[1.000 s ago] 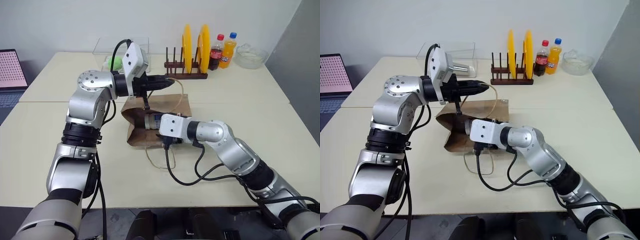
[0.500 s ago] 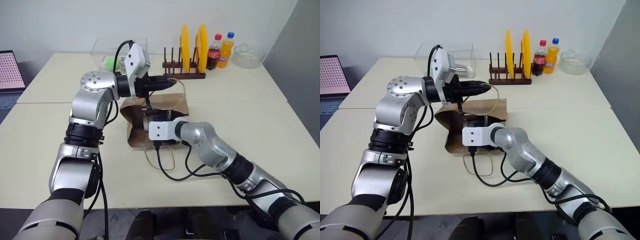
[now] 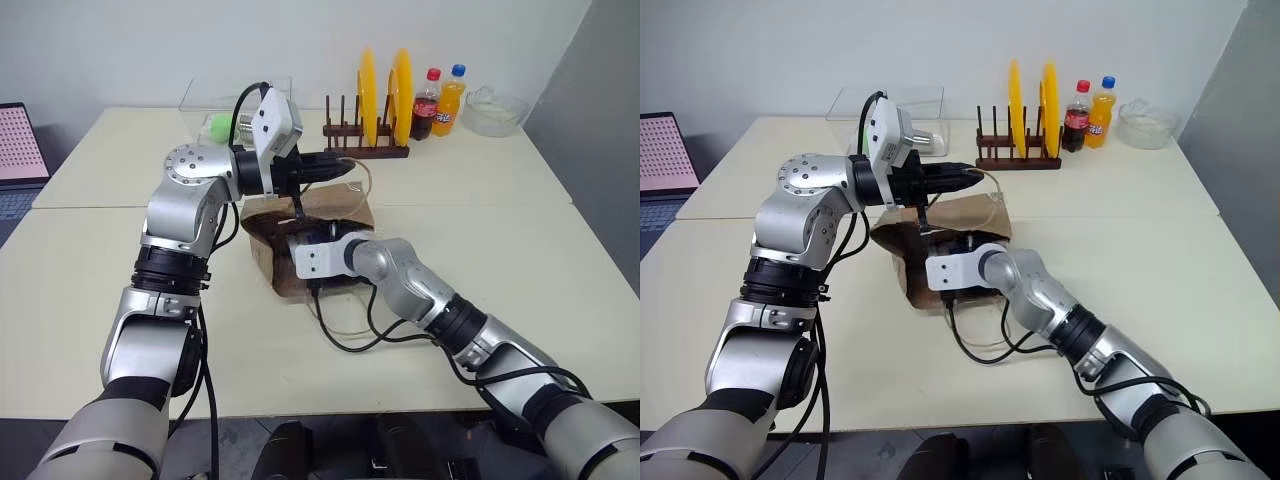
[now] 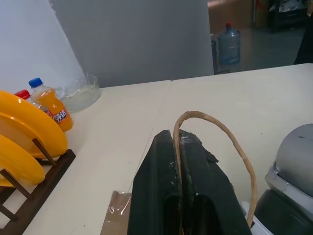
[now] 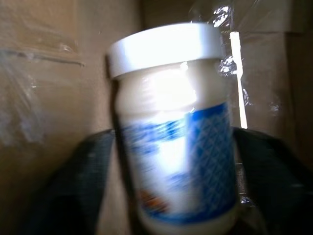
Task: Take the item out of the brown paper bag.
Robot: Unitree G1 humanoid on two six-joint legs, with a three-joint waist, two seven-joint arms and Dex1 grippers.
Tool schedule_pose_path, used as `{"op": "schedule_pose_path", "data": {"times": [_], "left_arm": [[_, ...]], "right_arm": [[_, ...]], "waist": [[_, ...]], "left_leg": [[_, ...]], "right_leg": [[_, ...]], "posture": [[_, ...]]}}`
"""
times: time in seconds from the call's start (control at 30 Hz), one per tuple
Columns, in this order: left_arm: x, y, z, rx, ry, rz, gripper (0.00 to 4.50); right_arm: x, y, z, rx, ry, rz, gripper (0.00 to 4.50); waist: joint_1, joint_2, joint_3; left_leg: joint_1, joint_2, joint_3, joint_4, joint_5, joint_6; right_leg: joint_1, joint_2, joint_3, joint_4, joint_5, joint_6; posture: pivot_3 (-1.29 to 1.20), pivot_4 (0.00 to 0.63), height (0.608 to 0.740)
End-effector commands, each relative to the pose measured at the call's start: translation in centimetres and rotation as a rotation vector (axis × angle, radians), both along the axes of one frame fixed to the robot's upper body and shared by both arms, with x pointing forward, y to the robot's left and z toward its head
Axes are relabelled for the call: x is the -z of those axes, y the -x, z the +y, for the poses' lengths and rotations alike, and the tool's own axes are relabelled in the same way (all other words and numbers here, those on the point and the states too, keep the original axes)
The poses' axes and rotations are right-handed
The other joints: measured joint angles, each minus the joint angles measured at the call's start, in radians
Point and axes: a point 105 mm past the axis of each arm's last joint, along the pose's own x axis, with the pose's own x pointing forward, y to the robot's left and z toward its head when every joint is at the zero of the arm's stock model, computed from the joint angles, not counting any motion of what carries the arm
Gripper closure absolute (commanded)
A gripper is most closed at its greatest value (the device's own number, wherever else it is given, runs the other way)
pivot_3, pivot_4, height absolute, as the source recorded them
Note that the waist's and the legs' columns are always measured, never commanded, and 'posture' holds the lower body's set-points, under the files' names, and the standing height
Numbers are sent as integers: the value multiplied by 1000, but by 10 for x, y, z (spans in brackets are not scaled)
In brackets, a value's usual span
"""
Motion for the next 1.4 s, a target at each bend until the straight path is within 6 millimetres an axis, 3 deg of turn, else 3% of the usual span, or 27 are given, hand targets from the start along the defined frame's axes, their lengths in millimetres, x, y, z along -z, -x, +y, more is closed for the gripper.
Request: {"op": "schedule_pose_path", "data": {"times": [0.03, 0.2, 0.47, 0.7, 0.93, 1.07, 1.2, 1.27, 1.4], "left_arm": [[-15, 1, 6, -19, 23, -66, 4500], [-14, -9, 12, -78, 14, -75, 4500], [-11, -29, 19, -188, -10, -93, 4500], [-12, -36, 17, -210, -12, -95, 4500], [-10, -41, 14, -222, -21, -93, 4500], [-8, -42, 13, -226, -23, -89, 4500], [-6, -41, 14, -225, -22, -86, 4500], [-6, -41, 15, -227, -20, -84, 4500], [-5, -40, 15, -228, -18, -84, 4500]], "right_arm": [[-16, 1, 3, -28, -48, -44, 1436], [-36, 12, 0, -94, -127, -112, 1437], [-80, 55, -5, -297, -371, -152, 1437], [-89, 84, -13, -467, -559, -41, 1437], [-134, 85, -32, -483, -842, -85, 1437], [-169, 76, -57, -410, -956, -230, 1437], [-195, 59, -100, -242, -951, -410, 1437], [-193, 43, -132, -98, -889, -463, 1437], [-150, 17, -190, 134, -607, -408, 1437]], "waist": [[0, 0, 0], [0, 0, 0], [1, 0, 0], [1, 0, 0], [2, 0, 0], [2, 0, 0], [4, 0, 0], [4, 0, 0], [12, -1, 0]], "left_leg": [[0, 0, 0, 0, 0, 0], [0, 0, 0, 0, 0, 0], [-2, 0, 0, 0, 0, 0], [-1, 0, 0, 0, 0, 0], [-1, 0, 0, 0, 0, 0], [-1, 0, 0, 0, 0, 0], [-1, 0, 0, 0, 0, 0], [-1, 0, 1, 0, 0, 0], [-2, -1, 2, -1, 0, 0]], "right_leg": [[-1, 0, 0, 1, 0, 0], [-2, 0, 0, 2, 0, 0], [-3, 0, 0, 2, 0, 0], [-2, 0, 0, 2, 0, 0], [-2, 0, 0, 2, 0, 0], [-2, 0, 0, 2, 0, 0], [-2, 0, 0, 2, 0, 0], [-2, 0, 0, 2, 0, 0], [-2, -1, 0, 1, 0, 0]], "posture": [[0, 150, 740], [0, 150, 740], [0, 150, 740], [0, 150, 740], [0, 150, 740], [0, 150, 740], [0, 150, 740], [0, 150, 740], [0, 150, 740]]}}
